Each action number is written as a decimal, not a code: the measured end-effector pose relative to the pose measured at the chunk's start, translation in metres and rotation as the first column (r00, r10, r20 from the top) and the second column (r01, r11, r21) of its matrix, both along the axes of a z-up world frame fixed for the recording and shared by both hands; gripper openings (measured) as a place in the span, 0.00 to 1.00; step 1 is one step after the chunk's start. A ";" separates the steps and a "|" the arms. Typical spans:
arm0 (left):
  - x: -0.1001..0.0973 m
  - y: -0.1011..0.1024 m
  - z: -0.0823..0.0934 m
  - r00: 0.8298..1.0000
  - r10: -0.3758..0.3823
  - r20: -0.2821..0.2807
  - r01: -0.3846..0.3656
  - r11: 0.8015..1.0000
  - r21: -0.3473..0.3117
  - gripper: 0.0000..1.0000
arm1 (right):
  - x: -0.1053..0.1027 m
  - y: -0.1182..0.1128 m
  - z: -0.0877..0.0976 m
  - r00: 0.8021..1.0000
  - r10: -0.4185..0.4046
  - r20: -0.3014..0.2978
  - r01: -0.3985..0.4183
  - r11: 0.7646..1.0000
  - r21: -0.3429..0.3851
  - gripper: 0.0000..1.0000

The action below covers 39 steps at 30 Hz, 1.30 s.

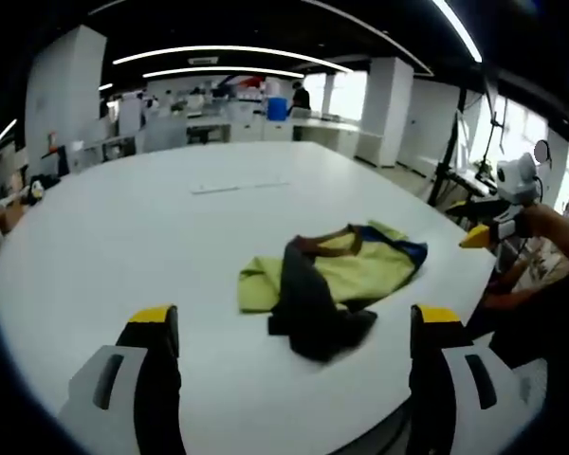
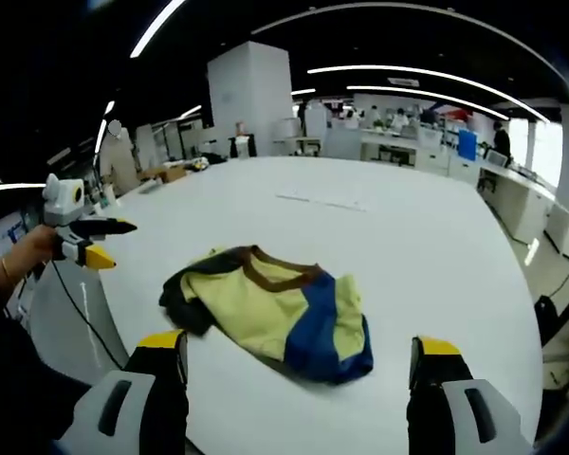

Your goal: Fold the garment on the visible template until the final outline fits inside the template.

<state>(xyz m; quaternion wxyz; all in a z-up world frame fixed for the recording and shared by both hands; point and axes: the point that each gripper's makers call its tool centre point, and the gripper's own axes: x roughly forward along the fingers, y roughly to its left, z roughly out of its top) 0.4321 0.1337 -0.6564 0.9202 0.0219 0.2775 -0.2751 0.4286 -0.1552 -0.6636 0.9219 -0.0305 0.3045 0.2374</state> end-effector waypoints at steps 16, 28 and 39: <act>0.000 -0.003 0.005 1.000 -0.007 0.003 0.007 0.999 -0.036 0.98 | 0.000 0.005 0.000 1.000 0.011 -0.003 -0.011 1.000 0.006 0.96; 0.001 -0.005 0.007 1.000 -0.019 0.009 0.019 1.000 -0.021 0.96 | 0.000 0.006 0.002 1.000 0.023 -0.002 -0.023 1.000 0.006 0.96; 0.011 -0.005 0.009 1.000 -0.024 0.018 0.024 1.000 -0.002 0.93 | 0.004 0.008 0.001 0.999 0.043 -0.002 -0.043 0.999 0.003 0.95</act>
